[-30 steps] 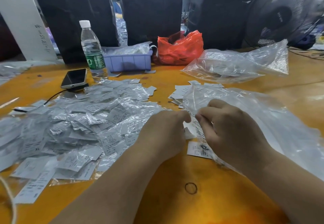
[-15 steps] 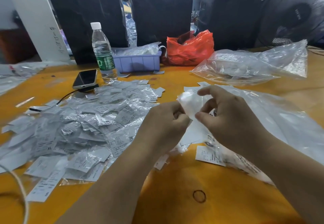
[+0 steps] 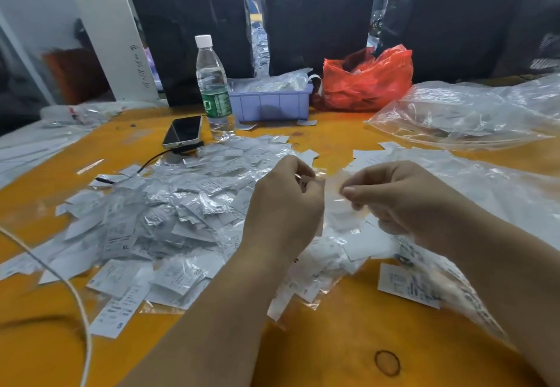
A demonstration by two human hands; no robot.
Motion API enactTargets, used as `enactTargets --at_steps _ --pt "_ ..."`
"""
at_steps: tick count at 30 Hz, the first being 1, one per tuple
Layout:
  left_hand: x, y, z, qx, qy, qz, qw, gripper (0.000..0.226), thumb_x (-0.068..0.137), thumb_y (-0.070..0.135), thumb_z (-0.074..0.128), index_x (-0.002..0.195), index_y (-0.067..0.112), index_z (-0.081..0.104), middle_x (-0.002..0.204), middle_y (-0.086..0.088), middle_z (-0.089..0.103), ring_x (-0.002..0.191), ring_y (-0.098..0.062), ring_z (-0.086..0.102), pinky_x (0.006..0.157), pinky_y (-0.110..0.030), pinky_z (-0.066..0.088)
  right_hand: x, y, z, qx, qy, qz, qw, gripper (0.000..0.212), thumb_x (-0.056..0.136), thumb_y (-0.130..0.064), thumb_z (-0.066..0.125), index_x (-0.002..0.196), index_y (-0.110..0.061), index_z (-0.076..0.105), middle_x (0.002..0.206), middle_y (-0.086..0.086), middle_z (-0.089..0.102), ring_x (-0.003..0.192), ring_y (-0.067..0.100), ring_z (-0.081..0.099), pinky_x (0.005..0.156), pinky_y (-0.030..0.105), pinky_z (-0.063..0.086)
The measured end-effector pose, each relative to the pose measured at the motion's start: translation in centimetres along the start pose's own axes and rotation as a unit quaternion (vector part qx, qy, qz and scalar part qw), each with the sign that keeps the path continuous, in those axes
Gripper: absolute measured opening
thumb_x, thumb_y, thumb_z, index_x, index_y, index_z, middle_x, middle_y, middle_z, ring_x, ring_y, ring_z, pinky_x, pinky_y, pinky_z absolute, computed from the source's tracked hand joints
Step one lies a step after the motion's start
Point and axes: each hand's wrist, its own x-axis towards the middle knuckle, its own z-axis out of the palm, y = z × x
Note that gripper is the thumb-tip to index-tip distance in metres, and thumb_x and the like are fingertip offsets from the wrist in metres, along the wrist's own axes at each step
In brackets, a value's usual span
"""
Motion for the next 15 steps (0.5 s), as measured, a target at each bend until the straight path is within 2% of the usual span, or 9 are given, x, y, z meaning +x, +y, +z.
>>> enactTargets --at_steps 4,8,10,13,15 --pt "0.25 -0.46 -0.13 0.024 -0.004 -0.007 1.0 0.019 0.09 0.013 0.046 0.095 0.029 0.054 0.058 0.007 0.049 0.055 -0.013 0.047 0.051 -0.028 0.034 -0.1 0.2 -0.62 0.046 -0.039 0.015 0.998 0.008 0.085 -0.01 0.068 0.082 -0.004 0.071 0.059 0.005 0.057 0.041 0.011 0.024 0.038 0.021 0.017" --pt "0.44 -0.69 -0.36 0.018 -0.018 -0.034 0.999 0.028 0.086 0.008 0.045 0.075 0.025 0.063 0.061 0.01 0.056 0.052 -0.008 0.047 0.049 -0.024 0.032 -0.22 0.17 -0.7 0.07 -0.063 0.008 0.996 0.015 0.085 -0.017 0.065 0.077 -0.004 0.066 0.059 0.005 0.054 0.04 0.01 0.024 0.041 0.023 0.014" --pt "0.57 -0.86 -0.53 0.006 -0.029 -0.047 0.998 0.031 0.085 0.008 0.044 0.07 0.024 0.066 0.053 0.013 0.056 0.046 -0.004 0.044 0.047 -0.023 0.029 -0.23 0.17 -0.87 0.082 -0.075 0.004 0.994 0.018 0.079 -0.023 0.066 0.073 -0.006 0.062 0.057 0.002 0.054 0.042 0.01 0.024 0.041 0.023 0.015" --pt "0.79 -0.59 -0.57 -0.05 -0.052 -0.074 0.995 0.027 0.085 0.02 0.045 0.073 0.022 0.069 0.05 0.02 0.058 0.046 -0.004 0.049 0.051 -0.025 0.035 -0.23 0.2 -1.1 0.098 -0.075 0.001 0.992 0.025 0.072 -0.027 0.066 0.077 -0.003 0.059 0.052 -0.002 0.058 0.038 0.008 0.022 0.036 0.019 0.02" --pt "0.67 -0.13 -0.36 -0.101 -0.08 -0.095 0.987 0.028 0.086 0.035 0.049 0.073 0.022 0.071 0.059 0.019 0.064 0.057 -0.003 0.055 0.063 -0.03 0.042 -0.24 0.3 -1.04 0.121 -0.069 -0.001 0.99 0.028 0.07 -0.026 0.068 0.081 -0.002 0.059 0.063 0.005 0.066 0.037 0.008 0.022 0.036 0.019 0.022"
